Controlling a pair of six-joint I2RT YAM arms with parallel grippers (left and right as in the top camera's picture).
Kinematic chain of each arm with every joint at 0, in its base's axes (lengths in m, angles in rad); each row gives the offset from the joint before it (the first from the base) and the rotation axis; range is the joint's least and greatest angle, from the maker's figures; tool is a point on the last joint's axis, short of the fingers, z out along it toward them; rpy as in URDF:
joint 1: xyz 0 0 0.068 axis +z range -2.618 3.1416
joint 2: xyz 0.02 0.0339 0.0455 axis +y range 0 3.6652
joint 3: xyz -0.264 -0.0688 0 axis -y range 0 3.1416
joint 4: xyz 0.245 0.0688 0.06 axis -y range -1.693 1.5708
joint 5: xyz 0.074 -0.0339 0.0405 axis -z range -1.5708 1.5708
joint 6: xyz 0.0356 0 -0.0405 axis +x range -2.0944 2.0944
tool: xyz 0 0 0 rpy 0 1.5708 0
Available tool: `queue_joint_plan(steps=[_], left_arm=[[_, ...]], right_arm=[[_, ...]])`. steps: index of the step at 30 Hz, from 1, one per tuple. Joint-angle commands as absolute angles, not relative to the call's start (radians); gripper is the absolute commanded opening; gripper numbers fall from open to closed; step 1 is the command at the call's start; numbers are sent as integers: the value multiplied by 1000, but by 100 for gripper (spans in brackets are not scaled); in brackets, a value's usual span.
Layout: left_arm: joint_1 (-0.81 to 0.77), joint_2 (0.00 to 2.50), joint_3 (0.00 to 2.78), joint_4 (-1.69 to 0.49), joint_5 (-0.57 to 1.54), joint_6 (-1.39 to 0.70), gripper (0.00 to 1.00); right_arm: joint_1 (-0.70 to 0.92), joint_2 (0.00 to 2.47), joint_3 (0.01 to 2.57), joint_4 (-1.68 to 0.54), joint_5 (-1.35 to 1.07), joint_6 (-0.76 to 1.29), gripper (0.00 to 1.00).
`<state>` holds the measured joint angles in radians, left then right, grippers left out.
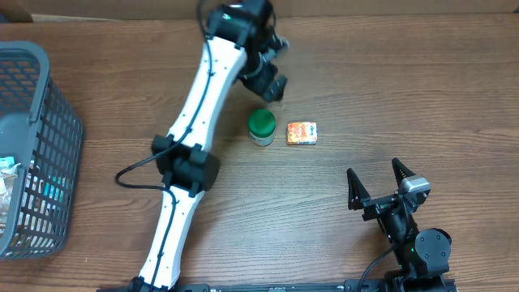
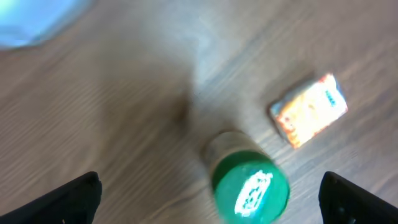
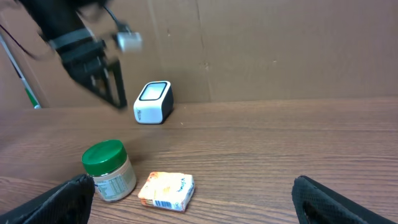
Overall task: Scan the item barcode
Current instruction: 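Set the jar down beside the orange pack and release it, then return the left gripper to the basket and grasp the clear bean bag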
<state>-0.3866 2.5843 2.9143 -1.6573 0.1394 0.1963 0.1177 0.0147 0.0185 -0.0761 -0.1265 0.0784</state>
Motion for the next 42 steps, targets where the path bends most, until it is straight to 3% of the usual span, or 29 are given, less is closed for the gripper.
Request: queue_joint_plan(steps=[1, 11, 18, 25, 31, 42], left_arm=[[-340, 2415, 3068, -1690, -2, -22, 98], [-129, 2014, 3090, -1690, -64, -225, 100], [224, 1821, 2993, -1690, -59, -360, 100], [570, 1789, 2763, -1690, -62, -386, 100], [763, 1795, 2574, -1687, -47, -433, 100], [974, 1812, 2196, -1573, -45, -387, 100]], right_arm=[[118, 3, 8, -73, -129, 81, 100], [118, 3, 8, -73, -129, 81, 100], [118, 3, 8, -73, -129, 81, 100], [118, 3, 8, -73, -129, 81, 100], [118, 3, 8, -73, -129, 81, 100], [118, 3, 8, -73, -129, 81, 100]])
